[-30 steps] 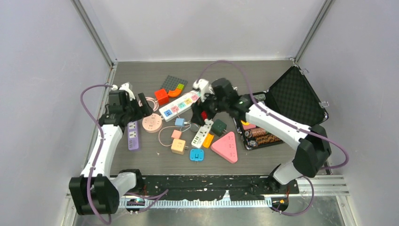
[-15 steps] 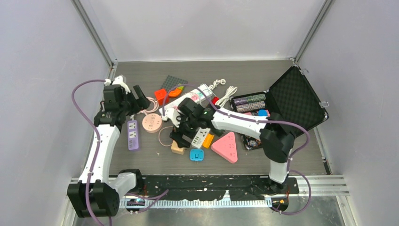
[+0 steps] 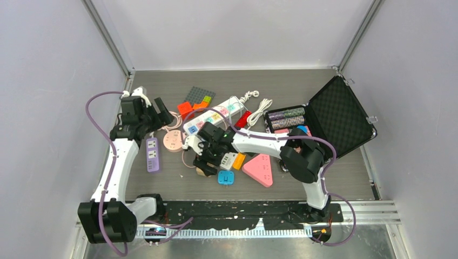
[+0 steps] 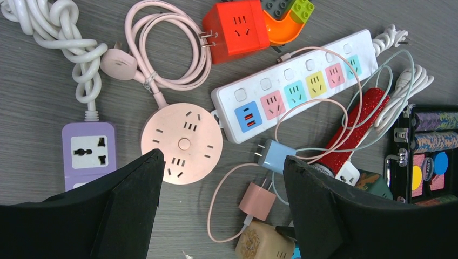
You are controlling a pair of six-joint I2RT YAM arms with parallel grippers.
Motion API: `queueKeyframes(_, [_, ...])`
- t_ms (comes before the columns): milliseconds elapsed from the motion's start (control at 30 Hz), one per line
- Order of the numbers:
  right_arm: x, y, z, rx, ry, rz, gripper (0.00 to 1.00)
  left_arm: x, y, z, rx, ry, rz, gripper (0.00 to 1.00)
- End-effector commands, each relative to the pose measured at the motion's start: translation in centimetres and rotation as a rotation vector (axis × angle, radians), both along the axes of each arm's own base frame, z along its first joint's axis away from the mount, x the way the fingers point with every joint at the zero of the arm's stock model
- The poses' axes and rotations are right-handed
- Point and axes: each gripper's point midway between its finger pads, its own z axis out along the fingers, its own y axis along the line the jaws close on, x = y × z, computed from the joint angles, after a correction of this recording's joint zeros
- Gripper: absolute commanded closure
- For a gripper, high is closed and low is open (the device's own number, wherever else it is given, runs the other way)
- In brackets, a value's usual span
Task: Insert the plug
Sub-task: Pick up the plug from the center of the board.
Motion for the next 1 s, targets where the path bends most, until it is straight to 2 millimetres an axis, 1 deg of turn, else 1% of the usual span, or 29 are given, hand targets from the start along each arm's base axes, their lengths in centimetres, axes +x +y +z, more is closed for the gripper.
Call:
queueKeyframes(0, [0.6,1.5,1.0,0.041,-0.043,-0.023,0.33,0.4,0.2,0.7,0.012,-0.026,0.003,0.2])
queueKeyframes(33, [0.7,1.6,1.1,0.046,-0.048,-0.028,0.35,0.4,0.2,0.6,0.012,-0.024,0.003,0.2])
queueKeyframes(100, [0.7,1.6,1.4,0.058,-0.053,-0.033,0.43,0.3,0.1,0.5,0.009,-0.022,0.0,0.2])
queueKeyframes(133, [0.7,1.7,1.5,0.065,-0.054,-0.037,0.49,0.3,0.1,0.6,0.008,-0.024,0.0,0.2])
queueKeyframes(167, [0.8,1.8,1.8,0.08,-0.06,-0.037,0.53,0.3,0.0,0.6,0.007,-0.025,-0.002,0.2])
queueKeyframes(200, [0.7,1.8,2.2,0.091,-0.064,-0.035,0.61,0.3,0.0,0.5,0.007,-0.024,-0.002,0.2])
queueKeyframes(233, [0.6,1.9,2.4,0.1,-0.064,-0.033,0.64,0.3,0.0,0.6,0.004,-0.024,-0.002,0.2])
queueKeyframes(267, [0.7,2.0,3.0,0.114,-0.07,-0.032,0.7,0.3,0.0,0.6,0.004,-0.025,-0.001,0.2])
queueKeyframes(300, [0.6,2.0,3.2,0.121,-0.07,-0.031,0.73,0.3,0.0,0.6,0.004,-0.026,-0.001,0.2])
queueKeyframes(333, [0.6,2.1,4.0,0.139,-0.081,-0.03,0.76,0.2,0.0,0.6,0.002,-0.026,0.0,0.2])
queueKeyframes(367, [0.6,2.1,4.4,0.147,-0.084,-0.028,0.77,0.2,0.0,0.7,0.002,-0.028,0.0,0.2])
queueKeyframes(433, [0.6,2.1,6.0,0.177,-0.099,-0.021,0.79,0.2,0.0,0.8,0.004,-0.029,0.002,0.2])
queueKeyframes(467, [0.5,2.0,7.2,0.198,-0.112,-0.015,0.79,0.2,0.1,0.9,0.006,-0.032,0.006,0.2])
queueKeyframes(500, [0.4,2.0,8.0,0.213,-0.117,-0.01,0.8,0.1,0.1,1.0,0.007,-0.035,0.006,0.2])
queueKeyframes(600, [-0.3,1.8,11.3,0.276,-0.129,0.018,0.82,0.2,0.1,1.7,0.006,-0.052,0.006,0.2])
queueKeyframes(633, [-0.3,1.8,12.1,0.292,-0.133,0.018,0.83,0.3,0.0,2.1,0.004,-0.059,0.004,0.2])
queueKeyframes(667, [-0.3,1.6,13.4,0.316,-0.145,0.016,0.83,0.4,0.0,2.4,0.001,-0.067,0.001,0.2])
queueKeyframes(700, [0.0,1.5,14.0,0.329,-0.147,-0.001,0.83,0.5,-0.2,2.9,-0.002,-0.079,-0.006,0.2])
queueKeyframes(733, [0.6,1.3,15.4,0.364,-0.16,-0.018,0.83,0.5,-0.3,3.3,-0.004,-0.088,-0.013,0.2])
queueKeyframes(767, [0.9,1.1,16.0,0.379,-0.157,-0.037,0.83,0.6,-0.4,3.9,-0.009,-0.103,-0.019,0.2])
queueKeyframes(800, [1.9,0.7,17.5,0.418,-0.179,-0.062,0.83,0.7,-0.6,4.4,-0.016,-0.115,-0.024,0.2])
queueKeyframes(833, [2.2,0.4,18.6,0.446,-0.185,-0.086,0.83,0.8,-0.6,5.0,-0.023,-0.128,-0.02,0.2])
queueKeyframes(867, [3.5,0.1,19.6,0.479,-0.208,-0.124,0.83,0.9,-0.6,5.7,-0.032,-0.133,-0.005,0.19])
queueKeyframes(900, [4.1,0.0,21.6,0.54,-0.229,-0.153,0.83,1.1,-0.5,6.5,-0.04,-0.14,0.004,0.19])
queueKeyframes(933, [5.2,-0.7,22.1,0.563,-0.241,-0.189,0.83,1.3,-0.9,7.4,-0.056,-0.15,-0.005,0.19])
queueKeyframes(967, [5.5,-1.2,23.8,0.609,-0.243,-0.22,0.83,1.5,-1.3,8.6,-0.076,-0.168,-0.023,0.19])
